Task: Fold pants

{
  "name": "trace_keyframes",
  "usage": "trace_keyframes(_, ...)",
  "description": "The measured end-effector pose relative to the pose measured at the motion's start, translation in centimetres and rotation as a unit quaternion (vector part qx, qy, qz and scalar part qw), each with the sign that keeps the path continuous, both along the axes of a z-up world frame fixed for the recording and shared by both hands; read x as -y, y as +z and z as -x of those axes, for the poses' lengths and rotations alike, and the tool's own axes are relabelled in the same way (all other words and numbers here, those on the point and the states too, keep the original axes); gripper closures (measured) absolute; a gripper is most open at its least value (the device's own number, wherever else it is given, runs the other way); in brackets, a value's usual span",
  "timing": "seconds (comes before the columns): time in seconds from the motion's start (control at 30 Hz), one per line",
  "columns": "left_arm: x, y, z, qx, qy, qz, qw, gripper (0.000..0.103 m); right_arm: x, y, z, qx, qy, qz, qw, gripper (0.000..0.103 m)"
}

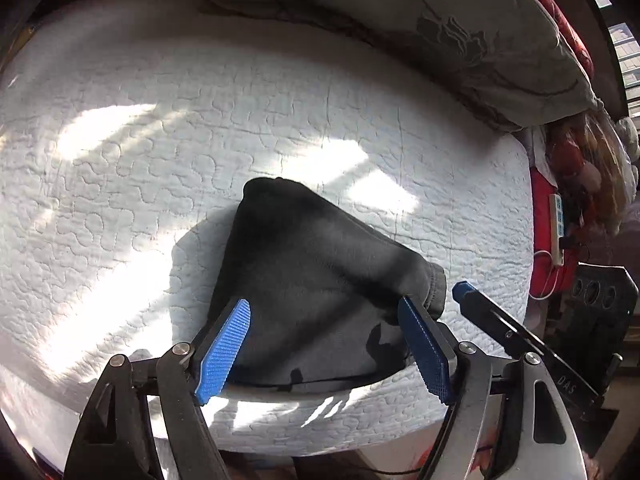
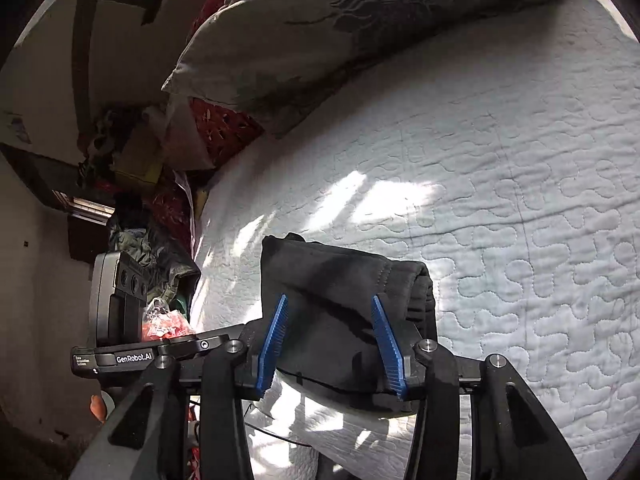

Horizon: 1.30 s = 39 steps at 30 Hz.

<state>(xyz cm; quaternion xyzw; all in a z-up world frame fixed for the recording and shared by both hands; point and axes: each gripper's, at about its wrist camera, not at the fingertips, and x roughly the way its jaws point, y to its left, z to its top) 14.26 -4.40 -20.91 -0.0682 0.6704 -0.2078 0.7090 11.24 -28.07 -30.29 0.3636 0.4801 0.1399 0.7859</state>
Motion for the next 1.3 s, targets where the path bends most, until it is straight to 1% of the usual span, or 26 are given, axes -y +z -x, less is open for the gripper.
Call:
trace_keyframes(0.07,1.2,-1.0,-2.1,0.009,0.006,-0.008,0.9999,0.026,-0.8,-1.5,-0.8,-0.016,0.006,0.019,1.000,0.057)
trace_keyframes(0.13,2.2,-3.5,-3.6,0.000,0.007,-0.036,0.9993,0.027,-1.0,-3.5,-1.6,-0.035,0.000,0.035,0.999,0.059)
trace_keyframes(0.17,2.4,-4.8,-4.4,-0.001,0.002,-0.063,0.9980,0.028,-0.5,-5.0,-1.6,-0.048,0.000,0.036,0.998,0.060)
trace_keyframes(0.2,2.9,-7.0,-5.5,-0.002,-0.004,-0.097,0.9952,0.028,-0.4,-5.6,-1.8,-0.051,-0.002,0.034,0.998,0.061)
trace_keyframes(0.23,2.9,-8.7,-6.0,-0.023,-0.011,-0.111,0.9935,0.026,0.0,-5.8,-1.8,-0.047,-0.003,0.031,0.998,0.060)
trace_keyframes(0.27,2.3,-10.0,-6.4,-0.038,-0.005,-0.103,0.9939,0.026,0.1,-5.6,-1.9,-0.047,0.002,0.031,0.998,0.060)
trace_keyframes(0.3,1.9,-9.6,-6.5,-0.039,0.009,-0.086,0.9955,0.027,0.2,-5.3,-2.0,-0.049,0.008,0.028,0.998,0.060)
trace_keyframes(0.37,0.7,-7.8,-6.4,-0.039,0.026,-0.044,0.9980,0.033,1.0,-4.1,-1.3,-0.039,0.004,0.013,0.999,0.059)
trace_keyframes(0.4,-0.2,-6.7,-6.4,-0.029,0.037,-0.031,0.9984,0.034,1.6,-3.5,-0.6,-0.033,-0.004,0.009,0.999,0.056)
trace_keyframes(0.43,-1.1,-5.7,-5.9,-0.018,0.045,-0.023,0.9986,0.032,2.4,-3.2,0.2,-0.033,-0.010,0.007,0.999,0.045)
trace_keyframes(0.47,-2.1,-4.9,-5.4,-0.009,0.047,-0.017,0.9987,0.030,3.1,-3.1,0.9,-0.038,-0.016,0.005,0.999,0.038)
trace_keyframes(0.5,-2.8,-4.4,-4.7,-0.001,0.045,-0.018,0.9988,0.024,3.6,-3.4,1.6,-0.046,-0.022,-0.001,0.999,0.034)
trace_keyframes(0.57,-3.9,-3.9,-3.0,0.005,0.031,-0.029,0.9991,0.022,4.4,-4.3,2.6,-0.064,-0.028,-0.025,0.997,0.034)
trace_keyframes(0.63,-4.7,-4.0,-1.7,0.000,0.005,-0.051,0.9987,0.024,4.4,-5.5,3.0,-0.079,-0.029,-0.025,0.996,0.034)
trace_keyframes(0.7,-5.0,-4.8,-1.0,-0.003,-0.005,-0.066,0.9978,0.024,4.1,-7.0,2.9,-0.092,-0.028,-0.042,0.994,0.034)
trace_keyframes(0.73,-5.1,-4.7,-0.8,-0.007,-0.005,-0.062,0.9980,0.024,3.9,-7.6,2.7,-0.097,-0.028,-0.048,0.994,0.034)
trace_keyframes(0.83,-4.6,-6.0,-1.0,-0.006,-0.009,-0.042,0.9991,0.024,3.0,-9.2,2.0,-0.103,-0.016,-0.062,0.993,0.034)
trace_keyframes(0.9,-4.3,-7.1,-1.3,-0.008,-0.015,-0.043,0.9989,0.022,2.3,-10.0,1.6,-0.106,-0.004,-0.072,0.992,0.034)
trace_keyframes(0.97,-4.3,-7.9,-1.6,-0.020,-0.020,-0.030,0.9992,0.022,1.6,-10.2,1.1,-0.101,0.001,-0.072,0.992,0.034)
trace_keyframes(1.03,-4.7,-8.3,-1.8,-0.030,-0.022,-0.010,0.9992,0.023,1.4,-10.4,0.9,-0.093,0.009,-0.094,0.991,0.033)
trace_keyframes(1.1,-5.0,-8.8,-1.8,-0.049,-0.027,0.009,0.9984,0.023,1.2,-10.9,0.9,-0.096,0.008,-0.117,0.988,0.032)
trace_keyframes(1.13,-5.0,-9.1,-2.0,-0.062,-0.036,0.020,0.9972,0.022,1.3,-11.2,0.9,-0.095,0.005,-0.129,0.987,0.030)
trace_keyframes(1.17,-4.7,-9.4,-2.0,-0.067,-0.047,0.019,0.9965,0.022,1.6,-11.6,1.0,-0.094,0.000,-0.143,0.985,0.030)
trace_keyframes(1.23,-3.7,-9.6,-1.9,-0.053,-0.084,0.005,0.9950,0.020,2.2,-12.3,1.2,-0.095,-0.015,-0.179,0.979,0.028)
trace_keyframes(1.3,-2.8,-9.8,-1.8,-0.037,-0.118,-0.006,0.9924,0.016,2.7,-12.9,1.4,-0.097,-0.026,-0.203,0.974,0.030)
